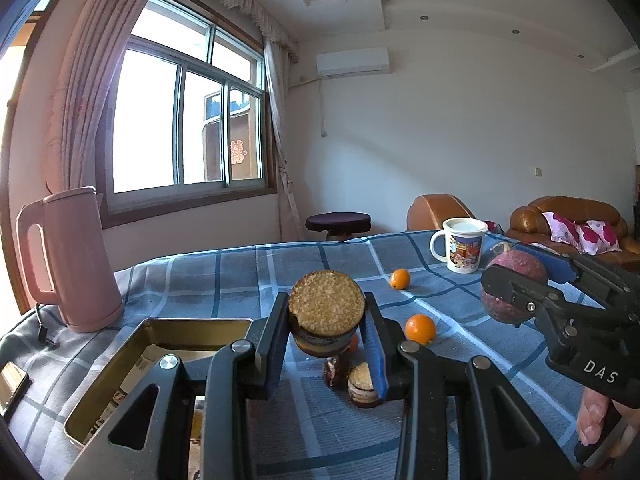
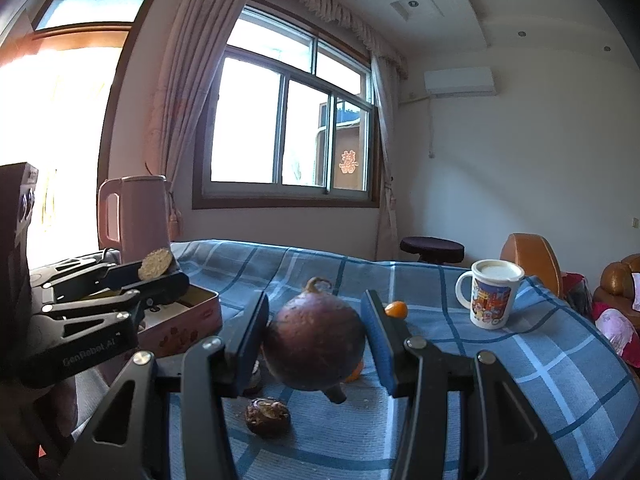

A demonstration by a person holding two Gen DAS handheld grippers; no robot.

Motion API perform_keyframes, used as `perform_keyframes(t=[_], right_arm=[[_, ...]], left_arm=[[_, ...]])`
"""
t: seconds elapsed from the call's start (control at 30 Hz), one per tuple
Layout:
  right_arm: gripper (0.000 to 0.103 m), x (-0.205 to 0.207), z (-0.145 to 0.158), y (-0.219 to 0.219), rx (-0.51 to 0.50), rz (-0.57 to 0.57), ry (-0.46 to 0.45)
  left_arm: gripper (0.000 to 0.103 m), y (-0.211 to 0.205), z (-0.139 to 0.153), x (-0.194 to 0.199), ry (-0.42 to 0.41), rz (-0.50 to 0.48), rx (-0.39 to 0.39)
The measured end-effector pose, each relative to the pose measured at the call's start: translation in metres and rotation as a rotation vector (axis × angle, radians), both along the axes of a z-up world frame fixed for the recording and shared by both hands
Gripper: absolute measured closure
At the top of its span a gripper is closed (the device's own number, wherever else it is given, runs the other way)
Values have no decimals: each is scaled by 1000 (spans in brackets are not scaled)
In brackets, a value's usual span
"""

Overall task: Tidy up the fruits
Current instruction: 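Lift the biscuit stack with left tool while right lifts the passion fruit, then move the biscuit stack over the tin with left tool while right carries passion fruit there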

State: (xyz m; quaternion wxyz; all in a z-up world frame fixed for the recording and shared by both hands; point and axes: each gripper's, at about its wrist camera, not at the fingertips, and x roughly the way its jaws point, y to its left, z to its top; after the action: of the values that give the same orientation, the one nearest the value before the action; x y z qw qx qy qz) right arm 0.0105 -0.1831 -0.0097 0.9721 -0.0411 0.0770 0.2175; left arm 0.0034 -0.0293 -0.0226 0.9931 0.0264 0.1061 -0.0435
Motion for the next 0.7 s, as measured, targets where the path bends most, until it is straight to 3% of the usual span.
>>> perform_keyframes(t=[0.7], right_arm=[[52,14,22,73,-78,169,19]], left_arm=[[67,52,4,7,61,106,-36]])
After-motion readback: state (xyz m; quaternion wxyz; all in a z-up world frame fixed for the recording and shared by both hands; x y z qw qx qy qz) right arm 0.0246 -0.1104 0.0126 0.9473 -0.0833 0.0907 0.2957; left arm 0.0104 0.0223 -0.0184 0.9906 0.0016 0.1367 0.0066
